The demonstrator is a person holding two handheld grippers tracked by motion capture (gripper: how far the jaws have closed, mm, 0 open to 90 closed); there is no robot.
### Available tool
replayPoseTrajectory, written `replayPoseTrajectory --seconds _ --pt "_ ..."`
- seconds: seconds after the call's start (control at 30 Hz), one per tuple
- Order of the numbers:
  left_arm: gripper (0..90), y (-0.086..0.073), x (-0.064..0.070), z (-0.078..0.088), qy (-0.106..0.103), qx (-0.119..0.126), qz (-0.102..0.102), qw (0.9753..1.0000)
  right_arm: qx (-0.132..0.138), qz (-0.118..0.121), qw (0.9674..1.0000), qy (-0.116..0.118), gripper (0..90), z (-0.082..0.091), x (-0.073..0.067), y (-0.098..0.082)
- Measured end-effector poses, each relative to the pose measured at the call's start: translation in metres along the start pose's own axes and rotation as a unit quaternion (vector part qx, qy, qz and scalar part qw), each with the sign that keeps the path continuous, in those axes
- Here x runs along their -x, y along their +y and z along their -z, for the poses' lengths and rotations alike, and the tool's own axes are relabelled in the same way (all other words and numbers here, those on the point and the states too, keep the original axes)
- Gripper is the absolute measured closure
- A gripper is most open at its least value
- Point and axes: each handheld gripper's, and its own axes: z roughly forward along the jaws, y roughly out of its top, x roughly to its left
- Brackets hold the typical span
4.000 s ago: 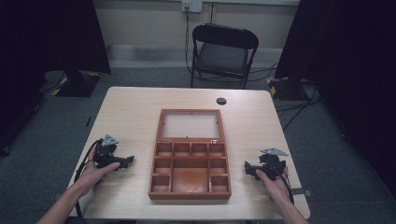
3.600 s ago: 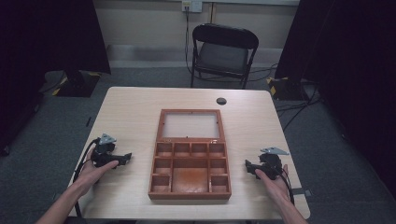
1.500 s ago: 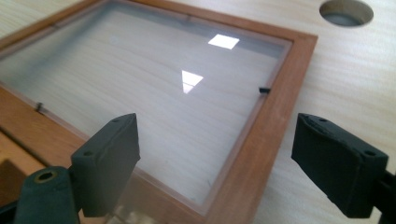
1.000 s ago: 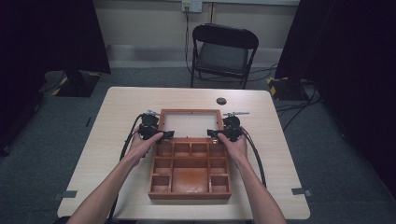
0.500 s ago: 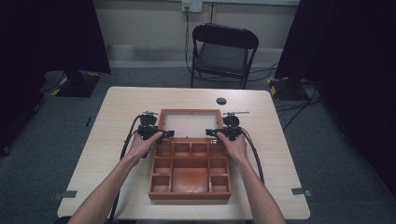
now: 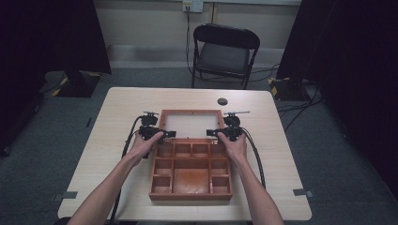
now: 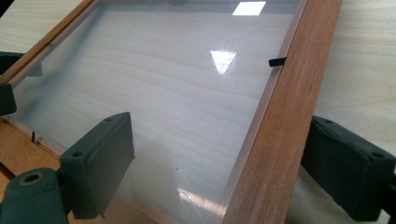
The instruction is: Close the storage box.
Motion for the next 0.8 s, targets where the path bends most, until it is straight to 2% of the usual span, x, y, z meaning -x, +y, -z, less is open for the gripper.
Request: replayPoseTrajectory --seconds 0.13,0.2,0.3,0.4,0.43,0.53,0.67,0.8 --pt "7.6 0.001 -0.001 0.000 -0.004 -0.005 0.003 1.0000 -0.002 0.002 1.0000 -0.008 10.8 0.001 -0.002 0.001" --pt "7.8 0.002 -0.001 0.001 -0.003 -0.009 -0.003 0.9999 -0.001 0.003 0.9999 -0.012 10.8 0.001 -0.003 0.001" --pt "8.9 0.003 0.000 0.002 -0.002 -0.003 -0.010 0.9999 0.002 0.008 0.9998 -0.016 10.9 0.002 -0.005 0.001" --pt "12.9 0.003 -0.001 0.004 -0.017 0.003 -0.004 0.9998 0.008 0.022 0.9994 -0.024 11.0 0.004 -0.007 0.003" --pt "14.5 0.003 -0.001 0.005 -0.019 0.004 -0.009 0.9998 0.010 0.026 0.9992 -0.029 11.2 0.006 -0.009 0.004" --pt "15.7 0.005 0.002 0.009 -0.011 0.012 -0.024 0.9996 0.010 0.036 0.9983 -0.044 12.9 0.009 -0.014 0.007" --pt "20.9 0.006 0.002 0.013 -0.005 0.022 -0.027 0.9994 0.025 0.039 0.9978 -0.047 19.6 0.015 -0.014 0.008" --pt "22.0 0.006 0.004 0.015 -0.001 0.022 -0.034 0.9992 0.031 0.047 0.9971 -0.052 20.0 0.018 -0.016 0.008"
